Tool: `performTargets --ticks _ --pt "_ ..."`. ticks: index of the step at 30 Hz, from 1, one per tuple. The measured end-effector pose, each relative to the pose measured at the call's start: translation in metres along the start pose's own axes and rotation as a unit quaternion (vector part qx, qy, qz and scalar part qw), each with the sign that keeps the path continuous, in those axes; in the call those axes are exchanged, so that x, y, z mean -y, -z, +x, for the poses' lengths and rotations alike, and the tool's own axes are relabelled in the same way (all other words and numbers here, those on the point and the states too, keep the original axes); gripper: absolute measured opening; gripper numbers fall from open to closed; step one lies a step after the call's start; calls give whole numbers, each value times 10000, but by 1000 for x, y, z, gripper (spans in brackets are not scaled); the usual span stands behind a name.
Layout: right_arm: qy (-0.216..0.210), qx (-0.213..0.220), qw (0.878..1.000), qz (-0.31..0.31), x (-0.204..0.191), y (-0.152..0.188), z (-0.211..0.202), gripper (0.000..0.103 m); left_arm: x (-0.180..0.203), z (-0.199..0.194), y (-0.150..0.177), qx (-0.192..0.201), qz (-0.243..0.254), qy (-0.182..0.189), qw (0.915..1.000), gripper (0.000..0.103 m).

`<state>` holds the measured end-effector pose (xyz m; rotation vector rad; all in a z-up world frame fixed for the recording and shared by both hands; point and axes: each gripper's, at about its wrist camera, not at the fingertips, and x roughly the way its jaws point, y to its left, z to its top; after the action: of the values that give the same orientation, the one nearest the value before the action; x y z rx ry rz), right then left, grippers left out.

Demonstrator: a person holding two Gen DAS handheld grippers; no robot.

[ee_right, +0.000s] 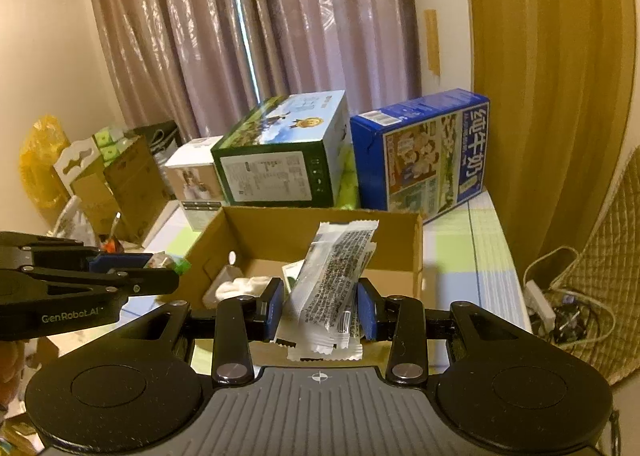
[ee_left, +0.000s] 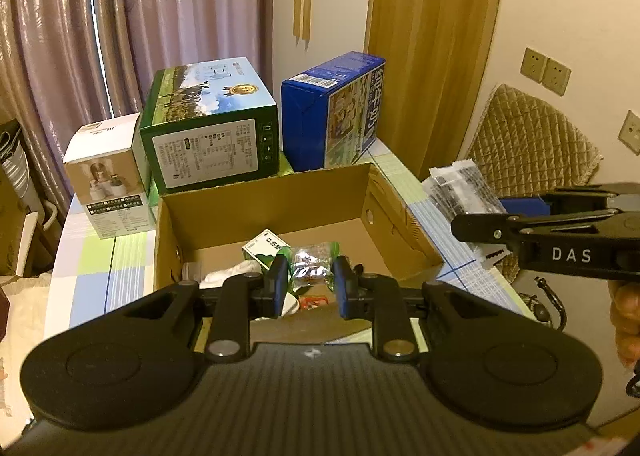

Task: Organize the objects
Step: 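Carry the green candy with the left tool while the right tool carries the plastic packet to the box, then open the left tool to drop the green candy while the right tool releases the plastic packet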

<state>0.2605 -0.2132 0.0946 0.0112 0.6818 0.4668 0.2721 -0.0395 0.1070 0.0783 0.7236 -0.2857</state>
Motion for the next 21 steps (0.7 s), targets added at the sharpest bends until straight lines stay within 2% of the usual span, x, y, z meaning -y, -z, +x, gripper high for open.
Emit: performTargets --ticks 8,21 --pt "-117 -201 9997 123 12 -12 30 36 -7 34 -9 -261 3 -61 9996 20" --pt "-47 -372 9990 230 31 -23 73 36 -22 91 -21 -645 -127 -46 9978 20"
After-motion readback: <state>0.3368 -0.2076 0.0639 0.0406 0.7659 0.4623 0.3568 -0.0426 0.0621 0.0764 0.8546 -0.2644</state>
